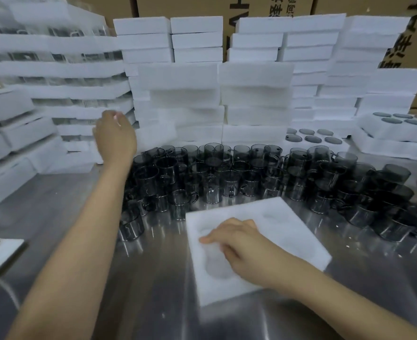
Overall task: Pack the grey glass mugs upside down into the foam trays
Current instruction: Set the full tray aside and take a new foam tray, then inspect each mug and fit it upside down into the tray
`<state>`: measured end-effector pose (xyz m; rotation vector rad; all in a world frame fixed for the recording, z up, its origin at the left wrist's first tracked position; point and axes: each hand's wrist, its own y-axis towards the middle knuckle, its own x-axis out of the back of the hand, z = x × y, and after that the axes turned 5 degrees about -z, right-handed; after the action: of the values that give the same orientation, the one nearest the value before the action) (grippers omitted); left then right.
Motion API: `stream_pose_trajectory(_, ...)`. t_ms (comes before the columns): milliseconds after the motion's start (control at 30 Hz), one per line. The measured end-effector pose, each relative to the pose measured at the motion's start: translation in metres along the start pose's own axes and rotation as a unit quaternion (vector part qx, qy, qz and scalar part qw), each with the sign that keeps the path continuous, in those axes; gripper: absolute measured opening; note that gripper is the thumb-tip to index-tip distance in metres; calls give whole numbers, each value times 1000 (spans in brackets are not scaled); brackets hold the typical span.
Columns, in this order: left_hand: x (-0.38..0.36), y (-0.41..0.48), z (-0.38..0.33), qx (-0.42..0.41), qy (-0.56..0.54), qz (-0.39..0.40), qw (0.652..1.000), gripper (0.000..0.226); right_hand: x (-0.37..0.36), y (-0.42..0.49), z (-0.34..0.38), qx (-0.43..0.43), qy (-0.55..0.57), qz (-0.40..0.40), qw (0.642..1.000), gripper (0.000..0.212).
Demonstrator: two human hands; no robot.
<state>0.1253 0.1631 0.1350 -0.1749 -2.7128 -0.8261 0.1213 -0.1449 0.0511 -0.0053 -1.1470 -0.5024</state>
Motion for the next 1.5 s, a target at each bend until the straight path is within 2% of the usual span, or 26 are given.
stream_pose_trajectory(100, 8, -69, -20, -182, -91, -42, 978, 33, -15, 23, 13, -27, -27, -14, 999, 58)
stream_pose_trajectory(167, 14, -115, -20, -286, -121, -18, 950, 26, -17, 26, 15, -34, -12, -23, 999, 52)
stream_pose_trajectory(233, 19, -151, -4, -332, -196, 45, 922, 25, -11, 23, 11, -41, 64, -62, 995, 38)
stream_pose_trajectory(267, 21, -164, 6, -313, -241, 88, 915, 26, -7, 21, 7, -59, 150, -95, 982, 32)
stream_pose_trajectory(300, 21, -173, 12, -266, -278, 124, 915, 29, -1, 20, 3, -86, 263, -127, 953, 29)
stream_pose_trajectory(333, 19, -179, 14, -194, -308, 151, 919, 32, 6, 20, -3, -115, 389, -154, 901, 27)
stream_pose_trajectory(400, 14, -182, 12, -23, -377, 170, 910, 36, 15, 24, -17, -184, 596, -199, 756, 24)
stream_pose_trajectory(433, 12, -181, 11, 46, -408, 163, 897, 36, 20, 24, -26, -206, 638, -226, 707, 23)
stream_pose_trajectory(467, 11, -178, 13, 82, -429, 157, 886, 35, 25, 22, -34, -216, 632, -261, 697, 24)
stream_pose_trajectory(500, 9, -177, 16, 82, -433, 159, 883, 33, 29, 19, -44, -217, 583, -306, 721, 25)
stream_pose_trajectory(533, 9, -177, 19, 51, -423, 168, 889, 31, 35, 15, -55, -211, 489, -363, 764, 29)
stream_pose_trajectory(567, 10, -179, 21, 8, -404, 177, 898, 30, 42, 11, -68, -199, 370, -409, 810, 33)
stream_pose_trajectory(600, 10, -181, 22, -30, -374, 181, 909, 29, 48, 5, -80, -194, 257, -435, 841, 36)
stream_pose_trajectory(667, 12, -184, 21, -85, -300, 159, 937, 28, 55, -7, -103, -202, 145, -442, 862, 37)
stream_pose_trajectory(733, 14, -182, 21, -152, -227, 118, 955, 27, 52, -14, -122, -223, 138, -440, 859, 33)
stream_pose_trajectory(833, 18, -174, 24, -206, -79, 135, 966, 26, 40, -16, -137, -215, 80, -398, 888, 27)
stream_pose_trajectory(900, 19, -171, 25, -188, 6, 203, 961, 24, 30, -16, -145, -174, -7, -319, 932, 29)
stream_pose_trajectory(967, 18, -171, 26, -169, 15, 258, 951, 22, 25, -16, -149, -146, -96, -234, 956, 27)
stream_pose_trajectory(1033, 18, -172, 27, -167, 1, 301, 939, 19, 24, -15, -150, -147, -112, -193, 963, 27)
stream_pose_trajectory(1067, 17, -173, 27, -169, -6, 327, 930, 21, 25, -14, -150, -143, -91, -199, 965, 27)
stream_pose_trajectory(1167, 16, -172, 28, -151, -50, 380, 911, 31, 28, -13, -147, -129, -82, -268, 951, 13)
stream_pose_trajectory(1267, 17, -166, 29, -105, -79, 385, 914, 37, 30, -13, -142, -128, -35, -311, 941, 27)
stream_pose_trajectory(1367, 18, -163, 30, -69, -94, 375, 919, 41, 39, -10, -133, -125, 12, -355, 926, 25)
stream_pose_trajectory(1500, 16, -170, 26, -32, -127, 360, 924, 39, 55, -10, -119, -78, -16, -410, 909, 19)
